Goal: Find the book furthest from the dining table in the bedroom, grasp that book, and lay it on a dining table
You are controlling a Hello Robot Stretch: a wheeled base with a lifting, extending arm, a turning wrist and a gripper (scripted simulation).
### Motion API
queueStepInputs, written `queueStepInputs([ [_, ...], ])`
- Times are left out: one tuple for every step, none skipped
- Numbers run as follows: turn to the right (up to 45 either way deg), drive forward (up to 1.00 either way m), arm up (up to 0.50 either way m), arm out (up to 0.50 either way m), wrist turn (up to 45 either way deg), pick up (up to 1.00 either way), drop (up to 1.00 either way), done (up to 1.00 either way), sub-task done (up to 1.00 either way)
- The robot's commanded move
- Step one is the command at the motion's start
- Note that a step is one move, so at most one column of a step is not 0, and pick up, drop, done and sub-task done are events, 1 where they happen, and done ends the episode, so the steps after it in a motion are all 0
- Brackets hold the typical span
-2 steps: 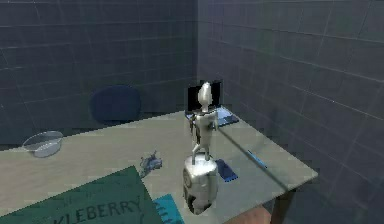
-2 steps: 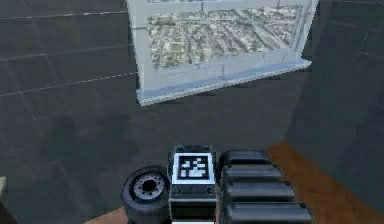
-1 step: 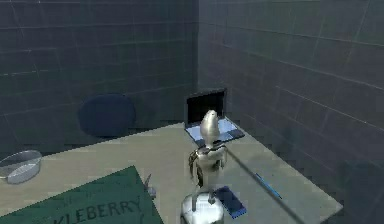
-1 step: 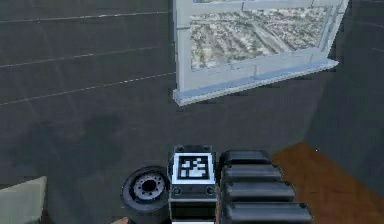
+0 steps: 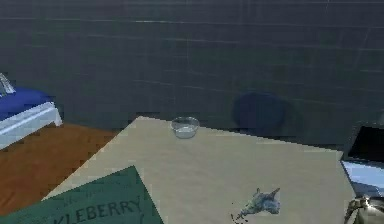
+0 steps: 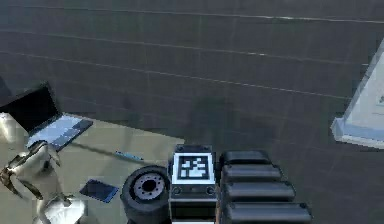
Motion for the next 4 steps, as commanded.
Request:
queueStepInputs([
  [-45.0,0.00,0.00,0.00,0.0,0.00,0.00,0.00,0.00],
  [-30.0,0.00,0.00,0.00,0.0,0.00,0.00,0.00,0.00],
  [0.0,0.00,0.00,0.28,0.0,0.00,0.00,0.00,0.00],
  [0.0,0.00,0.00,0.00,45.0,0.00,0.00,0.00,0.00],
])
